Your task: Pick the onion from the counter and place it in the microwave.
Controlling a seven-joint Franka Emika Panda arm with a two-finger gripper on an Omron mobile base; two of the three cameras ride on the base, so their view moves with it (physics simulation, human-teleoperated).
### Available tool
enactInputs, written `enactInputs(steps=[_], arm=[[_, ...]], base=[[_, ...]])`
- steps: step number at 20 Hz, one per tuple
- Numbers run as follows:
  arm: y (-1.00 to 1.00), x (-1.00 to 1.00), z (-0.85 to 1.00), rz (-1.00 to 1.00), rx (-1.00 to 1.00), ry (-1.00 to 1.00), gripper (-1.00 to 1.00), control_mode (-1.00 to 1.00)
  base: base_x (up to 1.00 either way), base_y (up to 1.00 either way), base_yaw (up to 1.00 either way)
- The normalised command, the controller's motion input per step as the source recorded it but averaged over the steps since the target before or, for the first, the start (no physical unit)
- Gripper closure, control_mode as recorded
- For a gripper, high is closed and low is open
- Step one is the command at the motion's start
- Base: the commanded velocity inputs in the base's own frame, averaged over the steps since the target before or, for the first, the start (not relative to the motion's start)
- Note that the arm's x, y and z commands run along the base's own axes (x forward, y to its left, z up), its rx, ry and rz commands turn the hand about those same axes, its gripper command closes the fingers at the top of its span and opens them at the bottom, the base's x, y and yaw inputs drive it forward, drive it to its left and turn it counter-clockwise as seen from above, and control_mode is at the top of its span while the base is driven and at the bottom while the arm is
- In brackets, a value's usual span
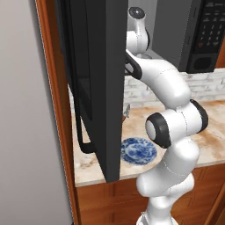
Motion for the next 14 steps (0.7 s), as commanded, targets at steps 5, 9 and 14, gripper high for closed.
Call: enactInputs(steps=[5,9,14], arm=[[0.0,0.18,-0.12,0.0,0.0,0.11,1.0,-1.0],[0.0,-0.05,-0.15,0.01,0.0,0.04,-1.0,-1.0],[0.0,-0.04,0.0,0.01,0.0,0.0,-1.0,-1.0]], base=[[0.0,0.0,0.0],[0.0,0.0,0.0],[0.0,0.0,0.0]])
